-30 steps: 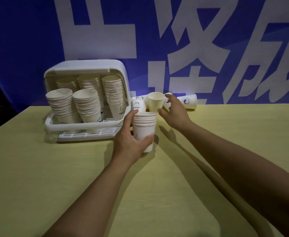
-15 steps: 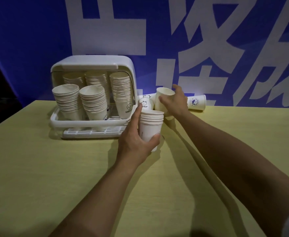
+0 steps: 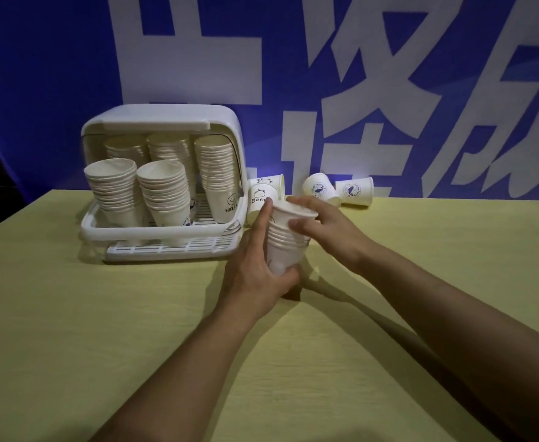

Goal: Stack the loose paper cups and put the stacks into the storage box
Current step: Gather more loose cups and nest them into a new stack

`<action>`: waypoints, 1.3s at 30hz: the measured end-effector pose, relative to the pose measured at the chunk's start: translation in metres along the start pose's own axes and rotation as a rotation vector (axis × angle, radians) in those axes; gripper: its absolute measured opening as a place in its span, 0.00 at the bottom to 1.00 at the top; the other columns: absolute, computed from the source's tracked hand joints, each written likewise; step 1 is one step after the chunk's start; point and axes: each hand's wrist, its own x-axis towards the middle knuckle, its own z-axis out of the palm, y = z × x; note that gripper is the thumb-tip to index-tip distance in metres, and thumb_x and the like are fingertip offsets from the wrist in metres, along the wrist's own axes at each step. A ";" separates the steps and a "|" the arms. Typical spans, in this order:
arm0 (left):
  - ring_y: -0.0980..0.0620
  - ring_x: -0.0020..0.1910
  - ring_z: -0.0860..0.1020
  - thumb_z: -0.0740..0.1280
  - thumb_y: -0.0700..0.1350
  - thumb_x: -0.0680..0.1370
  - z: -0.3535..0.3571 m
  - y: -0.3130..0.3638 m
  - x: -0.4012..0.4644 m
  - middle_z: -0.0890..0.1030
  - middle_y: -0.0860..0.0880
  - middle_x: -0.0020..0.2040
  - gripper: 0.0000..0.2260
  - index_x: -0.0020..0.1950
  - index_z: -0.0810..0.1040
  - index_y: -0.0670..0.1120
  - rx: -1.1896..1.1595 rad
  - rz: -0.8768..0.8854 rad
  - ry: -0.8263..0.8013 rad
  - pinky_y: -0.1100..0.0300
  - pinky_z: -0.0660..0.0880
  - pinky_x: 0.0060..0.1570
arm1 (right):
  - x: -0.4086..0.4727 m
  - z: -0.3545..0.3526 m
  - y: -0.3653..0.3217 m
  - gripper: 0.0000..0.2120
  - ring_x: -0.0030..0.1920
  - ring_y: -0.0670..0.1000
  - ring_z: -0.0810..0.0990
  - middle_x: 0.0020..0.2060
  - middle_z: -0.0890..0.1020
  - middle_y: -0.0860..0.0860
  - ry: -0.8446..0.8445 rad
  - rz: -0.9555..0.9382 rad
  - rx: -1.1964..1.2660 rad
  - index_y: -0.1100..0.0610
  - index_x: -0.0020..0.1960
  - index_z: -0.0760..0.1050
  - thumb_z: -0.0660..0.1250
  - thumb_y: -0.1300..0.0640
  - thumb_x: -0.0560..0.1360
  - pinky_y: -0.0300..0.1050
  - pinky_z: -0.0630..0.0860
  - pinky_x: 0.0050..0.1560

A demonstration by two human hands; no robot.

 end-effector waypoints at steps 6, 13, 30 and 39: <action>0.53 0.55 0.79 0.80 0.52 0.67 0.000 -0.006 0.002 0.76 0.60 0.65 0.42 0.72 0.58 0.70 -0.061 -0.023 0.046 0.56 0.76 0.54 | 0.032 -0.019 0.026 0.21 0.55 0.52 0.77 0.59 0.77 0.53 0.329 -0.024 -0.224 0.58 0.64 0.77 0.62 0.44 0.81 0.50 0.75 0.59; 0.56 0.52 0.78 0.80 0.51 0.67 -0.001 -0.003 0.002 0.72 0.64 0.57 0.41 0.72 0.60 0.69 -0.045 -0.043 0.043 0.61 0.71 0.49 | 0.083 -0.069 0.089 0.21 0.67 0.57 0.70 0.68 0.70 0.55 0.776 0.279 -0.357 0.54 0.73 0.67 0.65 0.59 0.81 0.51 0.70 0.66; 0.53 0.59 0.77 0.78 0.53 0.68 -0.003 -0.001 0.002 0.75 0.59 0.68 0.43 0.75 0.56 0.71 0.031 0.011 0.028 0.54 0.76 0.57 | 0.038 -0.091 0.039 0.21 0.52 0.43 0.77 0.53 0.77 0.46 0.844 -0.034 -0.156 0.53 0.72 0.68 0.65 0.62 0.80 0.25 0.72 0.45; 0.52 0.64 0.77 0.77 0.54 0.69 -0.005 0.006 -0.002 0.73 0.57 0.72 0.48 0.77 0.47 0.72 0.110 0.072 -0.068 0.50 0.76 0.59 | -0.041 -0.060 -0.015 0.21 0.57 0.43 0.76 0.57 0.77 0.45 0.211 -0.247 -0.235 0.48 0.71 0.71 0.62 0.65 0.81 0.36 0.78 0.53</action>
